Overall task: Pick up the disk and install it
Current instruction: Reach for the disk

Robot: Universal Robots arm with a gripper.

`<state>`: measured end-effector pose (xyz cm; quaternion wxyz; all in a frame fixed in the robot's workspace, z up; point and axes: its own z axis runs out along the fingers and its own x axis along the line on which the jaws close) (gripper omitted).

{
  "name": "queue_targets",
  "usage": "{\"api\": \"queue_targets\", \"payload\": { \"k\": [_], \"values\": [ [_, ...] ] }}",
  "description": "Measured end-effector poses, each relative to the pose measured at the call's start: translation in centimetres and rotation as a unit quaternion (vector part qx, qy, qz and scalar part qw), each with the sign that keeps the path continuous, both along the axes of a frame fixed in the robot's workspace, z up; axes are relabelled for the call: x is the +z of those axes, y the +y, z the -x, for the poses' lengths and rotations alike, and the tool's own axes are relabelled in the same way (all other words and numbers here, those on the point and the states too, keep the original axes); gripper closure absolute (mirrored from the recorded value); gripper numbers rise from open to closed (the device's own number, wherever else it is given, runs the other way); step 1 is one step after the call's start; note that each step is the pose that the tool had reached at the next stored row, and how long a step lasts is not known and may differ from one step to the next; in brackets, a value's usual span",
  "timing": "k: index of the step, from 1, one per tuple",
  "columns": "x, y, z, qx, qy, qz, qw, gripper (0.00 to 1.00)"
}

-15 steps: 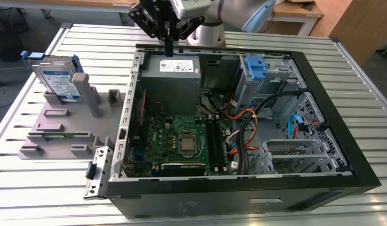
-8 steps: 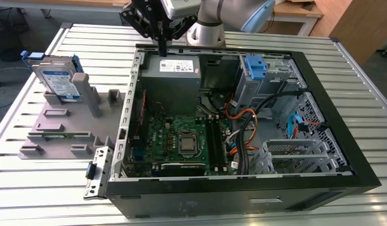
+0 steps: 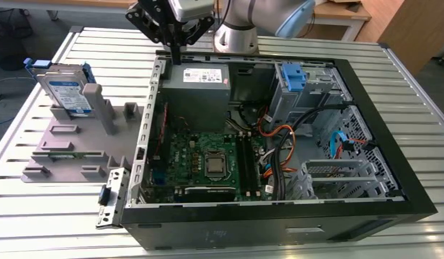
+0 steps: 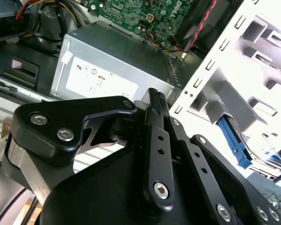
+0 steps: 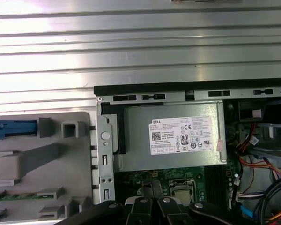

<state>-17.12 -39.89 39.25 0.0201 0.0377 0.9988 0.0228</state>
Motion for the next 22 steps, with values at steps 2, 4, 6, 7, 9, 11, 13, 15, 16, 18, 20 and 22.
{"api": "queue_targets", "payload": {
  "k": [2, 4, 6, 7, 9, 11, 13, 15, 16, 18, 20, 22],
  "values": [
    [0.00, 0.00, 0.40, 0.000, -0.0006, 0.0000, 1.00000, 0.89],
    [-0.01, 0.00, 0.78, 0.000, -0.0012, -0.0003, 1.00000, 0.89],
    [-0.01, 0.00, 1.17, 0.000, -0.0016, -0.0006, 1.00000, 0.89],
    [-0.02, 0.00, 1.36, 0.000, -0.0019, -0.0007, 1.00000, 0.89],
    [-0.03, 0.00, 1.75, 0.000, -0.0024, -0.0009, 1.00000, 0.89],
    [-0.03, 0.00, 2.13, 0.000, -0.0029, -0.0010, 1.00000, 0.89],
    [-0.03, 0.00, 2.54, 0.000, -0.0035, -0.0011, 0.99999, 0.89],
    [-0.04, 0.00, 2.94, 0.000, -0.0041, -0.0012, 0.99999, 0.89],
    [-0.04, 0.00, 3.18, 0.000, -0.0045, -0.0013, 0.99999, 0.89],
    [-0.05, 0.00, 3.68, 0.000, -0.0053, -0.0014, 0.99998, 0.89],
    [-0.07, 0.00, 4.18, 0.000, -0.0062, -0.0016, 0.99998, 0.89],
    [-0.08, 0.00, 4.59, 0.000, -0.0068, -0.0019, 0.99997, 0.89]
  ]
}}
